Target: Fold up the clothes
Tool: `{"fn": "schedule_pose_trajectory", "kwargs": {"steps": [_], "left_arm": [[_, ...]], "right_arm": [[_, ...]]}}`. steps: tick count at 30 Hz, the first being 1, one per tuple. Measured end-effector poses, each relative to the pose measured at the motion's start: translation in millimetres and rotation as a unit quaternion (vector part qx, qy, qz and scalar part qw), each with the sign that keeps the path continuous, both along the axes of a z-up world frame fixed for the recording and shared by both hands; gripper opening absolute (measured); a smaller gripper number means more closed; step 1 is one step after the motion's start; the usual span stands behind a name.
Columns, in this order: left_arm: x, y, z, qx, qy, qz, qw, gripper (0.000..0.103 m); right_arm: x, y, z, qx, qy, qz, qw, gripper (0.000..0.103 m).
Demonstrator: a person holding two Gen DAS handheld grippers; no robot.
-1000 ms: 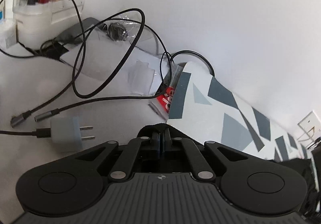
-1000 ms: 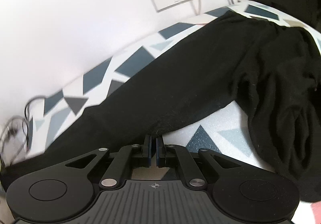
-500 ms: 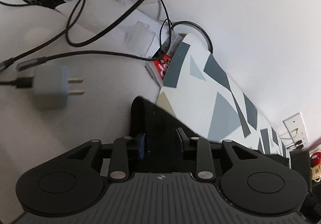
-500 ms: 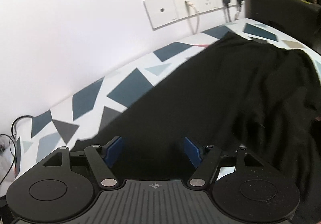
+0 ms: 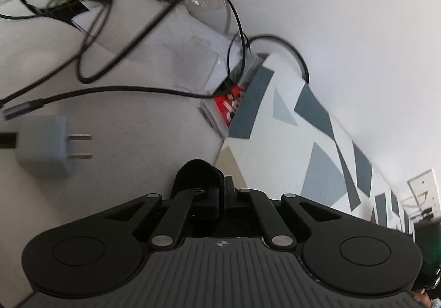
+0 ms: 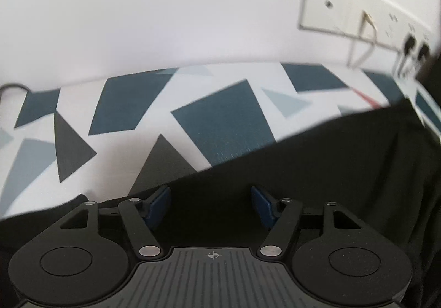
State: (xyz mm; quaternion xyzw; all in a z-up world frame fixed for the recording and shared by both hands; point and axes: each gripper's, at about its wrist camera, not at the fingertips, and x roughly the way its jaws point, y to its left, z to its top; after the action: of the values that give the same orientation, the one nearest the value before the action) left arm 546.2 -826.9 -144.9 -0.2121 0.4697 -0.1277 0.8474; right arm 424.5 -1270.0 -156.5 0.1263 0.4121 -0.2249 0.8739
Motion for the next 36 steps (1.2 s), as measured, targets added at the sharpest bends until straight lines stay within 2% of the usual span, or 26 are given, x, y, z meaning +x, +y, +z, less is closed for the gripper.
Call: {"fn": "schedule_pose_trajectory", "kwargs": {"steps": [2,4,6,8,10,15,18,19,20,21,22,24,26,27,28,33,36], "left_arm": [[-8.6,2.9,10.2,0.006,-0.026,0.010,0.9996,0.002],[-15.6,5.0,20.8,0.011,-0.051,0.019,0.9985,0.002],[-18.2,6.0,30.7,0.012,-0.068,0.020,0.9974,0.002],[-16.5,4.4,36.2,0.009,-0.074,0.014,0.9972,0.002],[-13.3,-0.4,38.6,0.009,-0.077,0.007,0.9970,0.002],[9.9,-28.5,36.8,0.033,-0.086,-0.024,0.9955,0.002],[47.6,-56.4,35.6,0.059,-0.100,-0.053,0.9918,0.003],[62.3,-65.7,33.8,0.065,-0.098,-0.055,0.9916,0.008],[76.1,-74.8,31.7,0.076,-0.090,-0.053,0.9916,0.013],[85.0,-83.5,30.9,0.091,-0.086,-0.053,0.9908,0.026],[92.1,-92.0,30.5,0.107,-0.082,-0.054,0.9894,0.033],[91.9,-101.9,34.8,0.125,-0.088,-0.070,0.9858,0.035],[80.9,-103.5,38.8,0.129,-0.090,-0.082,0.9841,0.047],[73.5,-101.9,39.8,0.129,-0.086,-0.083,0.9845,0.058],[66.2,-100.3,40.8,0.129,-0.082,-0.083,0.9848,0.060],[16.8,-73.5,37.4,0.046,-0.039,-0.046,0.9971,0.062],[-2.4,-58.2,20.4,-0.009,0.006,-0.013,0.9999,0.065]], "right_arm": [[0.4,-1.4,0.0,-0.006,-0.016,0.006,1.000,0.001],[-1.5,-10.4,0.7,0.006,-0.040,-0.013,0.999,0.001],[-10.1,-18.4,10.9,0.014,-0.088,-0.037,0.995,0.000],[-19.1,-22.1,26.7,0.008,-0.138,-0.047,0.989,0.000],[-21.9,-26.5,39.6,-0.003,-0.168,-0.049,0.985,0.000],[-6.2,-52.6,44.4,0.012,-0.177,-0.057,0.982,0.000],[15.7,-69.9,35.0,0.003,-0.159,-0.040,0.986,0.001],[24.4,-75.6,30.7,-0.001,-0.151,-0.037,0.988,0.001],[32.5,-81.3,26.7,-0.004,-0.144,-0.038,0.989,0.002],[39.7,-87.3,22.9,-0.002,-0.134,-0.041,0.990,0.008],[45.7,-92.0,19.1,0.000,-0.122,-0.047,0.991,0.014],[49.2,-93.9,15.9,-0.010,-0.103,-0.051,0.993,0.057],[41.0,-90.0,16.6,-0.034,-0.101,-0.042,0.993,0.070],[32.6,-87.6,17.6,-0.036,-0.103,-0.035,0.993,0.070],[22.3,-85.1,18.9,-0.030,-0.107,-0.026,0.993,0.070],[-49.1,-68.0,24.3,0.040,-0.130,-0.047,0.990,0.072],[-90.4,-54.4,21.2,0.096,-0.132,-0.074,0.984,0.072]]}}
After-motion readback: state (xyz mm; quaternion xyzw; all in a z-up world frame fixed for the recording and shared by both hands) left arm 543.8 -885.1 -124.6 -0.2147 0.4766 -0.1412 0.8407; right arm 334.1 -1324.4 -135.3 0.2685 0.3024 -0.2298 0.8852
